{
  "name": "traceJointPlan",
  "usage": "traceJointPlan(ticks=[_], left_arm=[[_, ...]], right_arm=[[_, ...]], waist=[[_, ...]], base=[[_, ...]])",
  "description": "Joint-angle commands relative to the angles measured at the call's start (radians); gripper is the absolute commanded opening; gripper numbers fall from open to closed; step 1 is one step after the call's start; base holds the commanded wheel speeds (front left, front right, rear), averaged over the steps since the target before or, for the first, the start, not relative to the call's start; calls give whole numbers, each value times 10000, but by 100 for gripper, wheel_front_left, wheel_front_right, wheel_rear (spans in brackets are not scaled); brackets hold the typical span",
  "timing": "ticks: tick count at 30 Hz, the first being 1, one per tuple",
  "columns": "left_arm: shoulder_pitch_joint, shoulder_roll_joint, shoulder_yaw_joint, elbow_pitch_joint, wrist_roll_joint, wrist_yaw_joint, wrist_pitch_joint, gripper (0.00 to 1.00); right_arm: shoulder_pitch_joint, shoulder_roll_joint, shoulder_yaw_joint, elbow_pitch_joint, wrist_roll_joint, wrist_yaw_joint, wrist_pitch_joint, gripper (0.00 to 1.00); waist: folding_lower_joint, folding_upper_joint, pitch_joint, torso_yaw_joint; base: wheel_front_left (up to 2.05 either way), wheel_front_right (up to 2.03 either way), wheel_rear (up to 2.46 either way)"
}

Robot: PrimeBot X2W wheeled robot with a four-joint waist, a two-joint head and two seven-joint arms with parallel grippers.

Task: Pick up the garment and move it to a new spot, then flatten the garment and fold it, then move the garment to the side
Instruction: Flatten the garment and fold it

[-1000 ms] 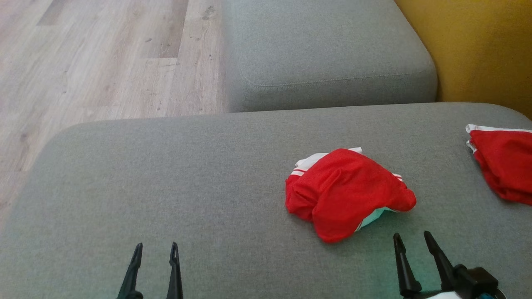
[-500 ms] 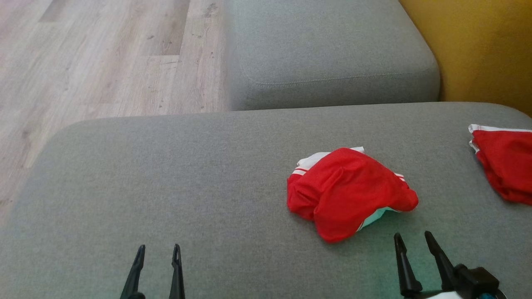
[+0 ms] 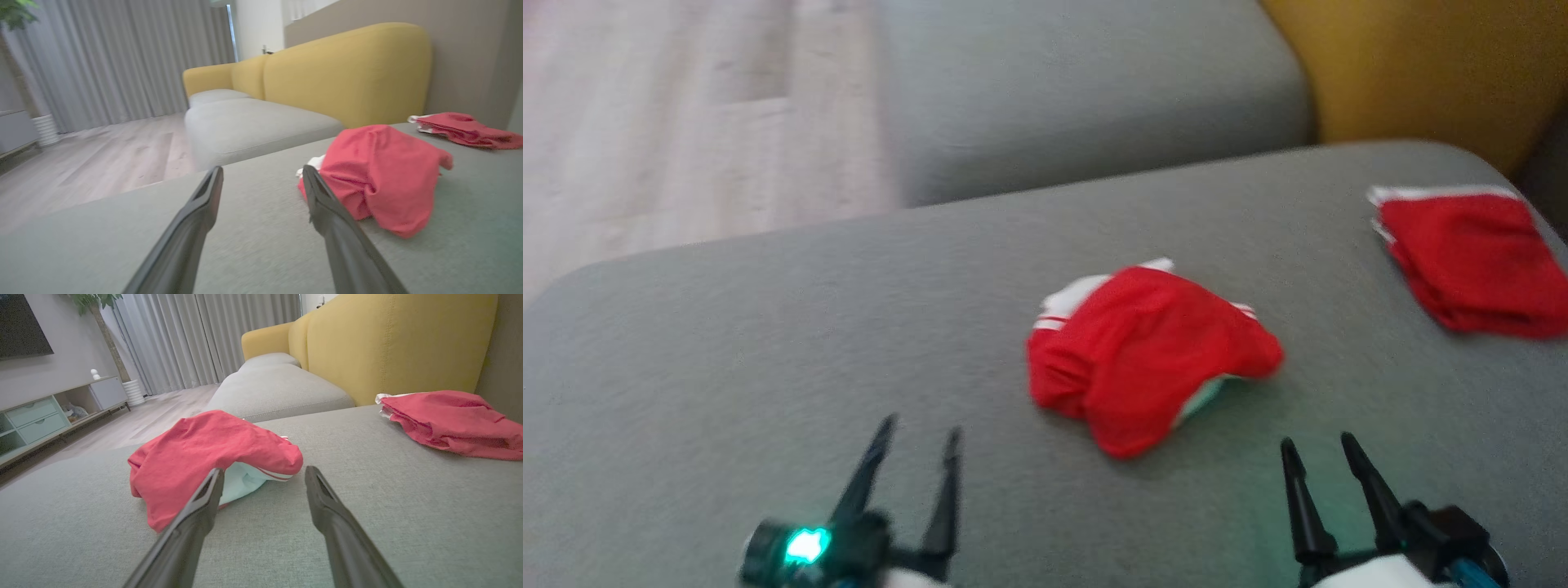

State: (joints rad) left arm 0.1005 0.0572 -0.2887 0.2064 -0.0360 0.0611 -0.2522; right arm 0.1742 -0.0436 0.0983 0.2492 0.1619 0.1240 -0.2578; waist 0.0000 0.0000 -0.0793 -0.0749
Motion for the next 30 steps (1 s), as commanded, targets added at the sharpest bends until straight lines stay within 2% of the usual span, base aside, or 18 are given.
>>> traceJointPlan(ticks=[1,7,11,12,20,24,30], left_arm=[[-1213,-64,-309,84,474,-131,-95,100],[-2867,-9,-1392,1332,1571,-387,-89,100],[-4258,-14,-2070,2214,2310,-673,555,100],[-4258,-14,-2070,2214,2310,-673,555,100],[-6546,-34,-3220,3713,3962,-710,2709,100],[-7336,-56,-3803,4249,4303,-998,3618,100],[-8309,-66,-4322,4768,4518,-807,4430,100]], right_arm=[[-698,-66,423,-414,-100,67,-40,100],[-1062,-67,1159,-409,12,67,-40,100],[-1397,-67,1480,-481,156,67,-40,100],[-1397,-67,1480,-481,156,67,-40,100],[-1709,-67,1701,-486,555,67,-40,100],[-1777,-67,1780,-475,684,67,-40,100],[-1968,-66,2042,-463,909,67,-40,100]], waist=[[0,0,554,-1280],[0,0,1167,-2868],[0,0,1744,-3548],[0,0,1744,-3548],[0,0,2483,-4365],[0,0,2654,-4558],[0,0,2852,-4888]], base=[[0,0,0],[0,0,0],[0,0,0],[0,0,0],[0,0,0],[0,0,0],[0,0,0]])
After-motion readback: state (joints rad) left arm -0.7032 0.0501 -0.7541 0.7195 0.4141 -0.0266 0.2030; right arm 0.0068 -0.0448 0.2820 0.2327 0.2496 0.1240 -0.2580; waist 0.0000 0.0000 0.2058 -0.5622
